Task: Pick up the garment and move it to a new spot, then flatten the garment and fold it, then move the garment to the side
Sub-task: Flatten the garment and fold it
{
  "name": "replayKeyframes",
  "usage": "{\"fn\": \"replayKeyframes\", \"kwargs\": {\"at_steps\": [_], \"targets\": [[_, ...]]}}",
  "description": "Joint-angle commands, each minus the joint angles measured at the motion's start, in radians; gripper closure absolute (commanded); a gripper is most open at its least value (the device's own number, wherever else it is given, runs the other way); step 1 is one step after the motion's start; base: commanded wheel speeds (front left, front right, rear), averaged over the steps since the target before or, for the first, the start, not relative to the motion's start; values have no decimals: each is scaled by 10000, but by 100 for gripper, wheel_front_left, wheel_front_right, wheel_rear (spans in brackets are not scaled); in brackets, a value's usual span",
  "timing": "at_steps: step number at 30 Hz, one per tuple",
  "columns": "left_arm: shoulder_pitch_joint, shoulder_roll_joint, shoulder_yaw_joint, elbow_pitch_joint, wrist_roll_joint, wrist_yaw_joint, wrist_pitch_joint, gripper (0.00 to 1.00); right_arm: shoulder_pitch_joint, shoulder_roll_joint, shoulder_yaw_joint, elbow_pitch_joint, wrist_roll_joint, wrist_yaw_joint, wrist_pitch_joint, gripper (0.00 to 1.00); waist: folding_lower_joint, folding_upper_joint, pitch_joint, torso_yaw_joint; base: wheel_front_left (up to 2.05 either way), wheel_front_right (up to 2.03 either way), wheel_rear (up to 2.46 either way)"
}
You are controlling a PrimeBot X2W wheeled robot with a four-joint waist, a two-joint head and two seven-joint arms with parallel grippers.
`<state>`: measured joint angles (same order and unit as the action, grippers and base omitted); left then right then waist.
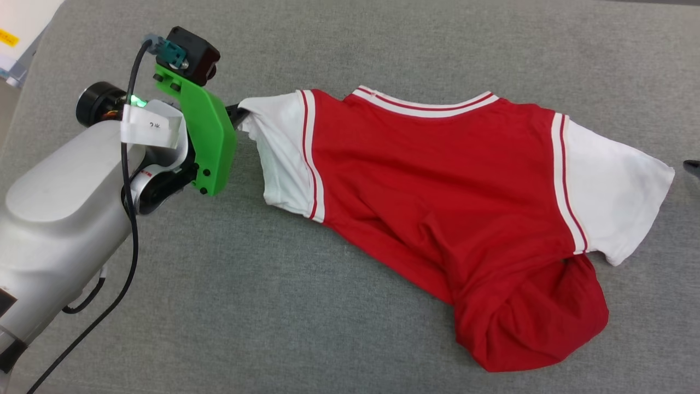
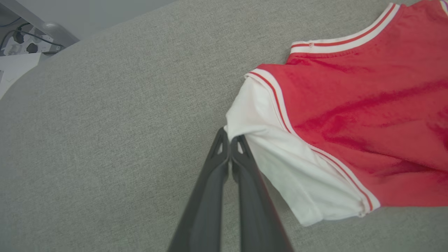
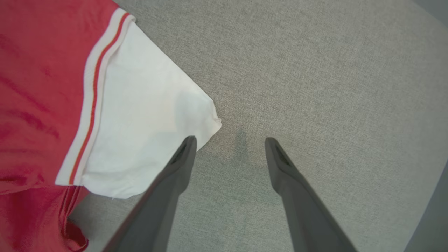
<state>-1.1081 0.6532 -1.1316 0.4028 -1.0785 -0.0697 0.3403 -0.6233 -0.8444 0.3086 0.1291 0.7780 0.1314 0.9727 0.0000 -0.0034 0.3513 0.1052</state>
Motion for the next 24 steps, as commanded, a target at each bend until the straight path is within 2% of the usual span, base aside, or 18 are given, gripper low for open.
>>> {"fn": "replayKeyframes", "kwargs": {"at_steps": [1, 12, 18, 19, 20, 24], "targets": [[-222, -59, 48, -83, 179, 87, -98, 100, -159, 169, 73, 152, -19, -7, 15, 0, 0, 34, 431, 257, 0, 0, 0], [-431, -119, 135, -356, 281, 179, -298, 100, 561, 1055, 913, 1657, -125, -7, -893, 0, 0, 34, 1052, 438, 0, 0, 0], [-414, -76, 129, -251, 269, 159, -332, 100, 577, 1108, 1325, 2073, 114, -7, -1436, 0, 0, 34, 1008, 367, 0, 0, 0], [-400, -78, 123, -218, 257, 151, -333, 100, 517, 1086, 1370, 2091, 120, -7, -1560, 84, 0, 34, 969, 348, 0, 0, 0], [-378, -88, 109, -173, 244, 139, -331, 100, 428, 1062, 1431, 2100, 120, -7, -1731, 100, 0, 34, 907, 319, 0, 0, 0], [-298, -151, 63, 8, 215, 79, -384, 100, 27, 943, 1581, 2125, 45, -7, -2592, 100, 0, 34, 590, 211, 0, 0, 0]]}}
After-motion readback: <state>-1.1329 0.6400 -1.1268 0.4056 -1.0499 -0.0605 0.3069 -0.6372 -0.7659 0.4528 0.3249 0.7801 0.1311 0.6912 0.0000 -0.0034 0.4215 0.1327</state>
